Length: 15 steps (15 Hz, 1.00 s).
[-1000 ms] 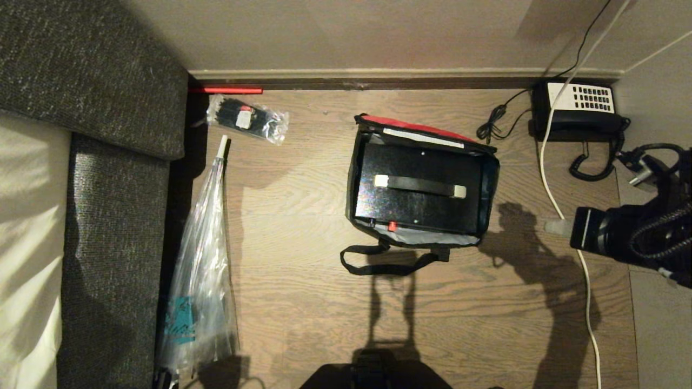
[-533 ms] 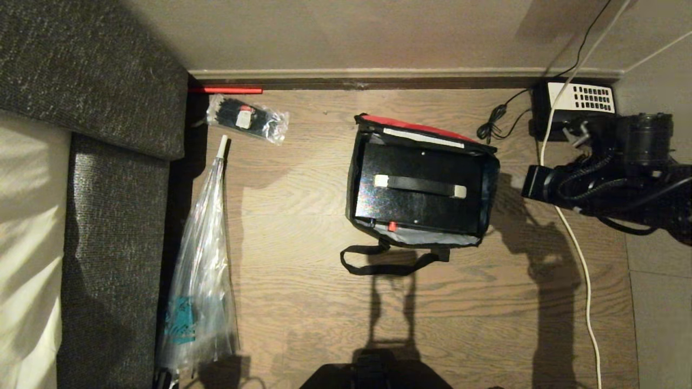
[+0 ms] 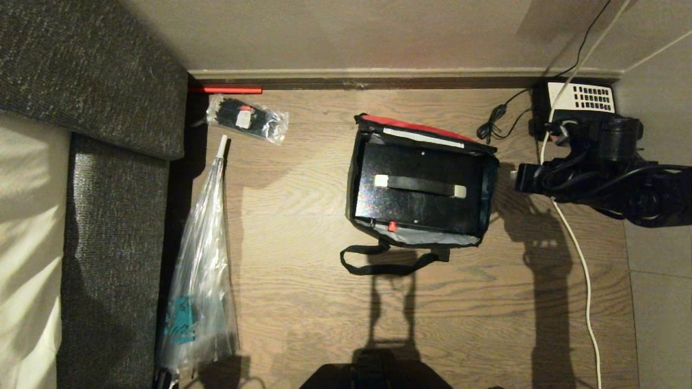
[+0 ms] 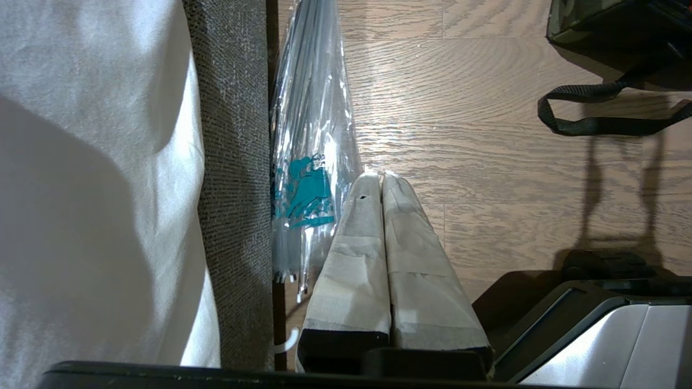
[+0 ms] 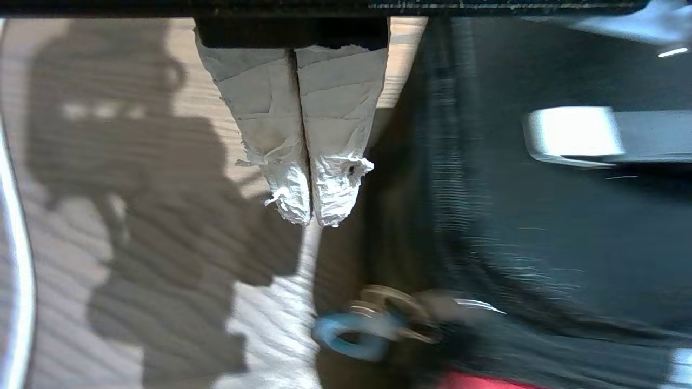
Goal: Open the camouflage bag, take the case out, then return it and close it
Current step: Close the top of the storage box
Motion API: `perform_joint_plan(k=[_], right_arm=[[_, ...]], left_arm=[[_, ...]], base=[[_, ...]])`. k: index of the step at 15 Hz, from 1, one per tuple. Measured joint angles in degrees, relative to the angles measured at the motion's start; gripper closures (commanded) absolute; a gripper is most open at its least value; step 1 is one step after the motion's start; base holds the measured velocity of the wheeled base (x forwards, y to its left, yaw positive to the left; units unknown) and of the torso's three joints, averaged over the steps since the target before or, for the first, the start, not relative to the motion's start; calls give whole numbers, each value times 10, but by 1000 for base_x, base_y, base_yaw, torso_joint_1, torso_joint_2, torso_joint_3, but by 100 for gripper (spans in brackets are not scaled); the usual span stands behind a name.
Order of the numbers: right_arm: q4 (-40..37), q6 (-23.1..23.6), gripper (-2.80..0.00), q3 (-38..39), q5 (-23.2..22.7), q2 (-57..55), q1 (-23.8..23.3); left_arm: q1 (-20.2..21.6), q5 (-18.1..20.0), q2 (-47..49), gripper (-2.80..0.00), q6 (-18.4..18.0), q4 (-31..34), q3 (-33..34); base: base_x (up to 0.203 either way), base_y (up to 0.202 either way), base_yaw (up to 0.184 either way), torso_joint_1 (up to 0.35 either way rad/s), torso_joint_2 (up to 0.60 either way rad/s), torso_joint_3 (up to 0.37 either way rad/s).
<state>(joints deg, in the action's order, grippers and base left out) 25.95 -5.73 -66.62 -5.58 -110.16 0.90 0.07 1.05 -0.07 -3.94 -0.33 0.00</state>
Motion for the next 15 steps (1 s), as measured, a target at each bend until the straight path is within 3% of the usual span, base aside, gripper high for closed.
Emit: perform_joint_plan(k=[5, 9, 12, 15], right_arm=[[0, -87, 0, -44, -11, -42, 0], [50, -116, 0, -72, -18, -70, 8], [58, -172, 0, -92, -17, -84, 27], [58, -186, 0, -94, -15, -89, 44]], left_arm=[[0, 0, 0, 0, 0, 0, 0], [0, 0, 0, 0, 0, 0, 0], [0, 0, 0, 0, 0, 0, 0], [0, 0, 0, 0, 0, 0, 0]], base=[[0, 0, 0, 0, 0, 0], [0, 0, 0, 0, 0, 0], [0, 0, 0, 0, 0, 0], [0, 0, 0, 0, 0, 0]])
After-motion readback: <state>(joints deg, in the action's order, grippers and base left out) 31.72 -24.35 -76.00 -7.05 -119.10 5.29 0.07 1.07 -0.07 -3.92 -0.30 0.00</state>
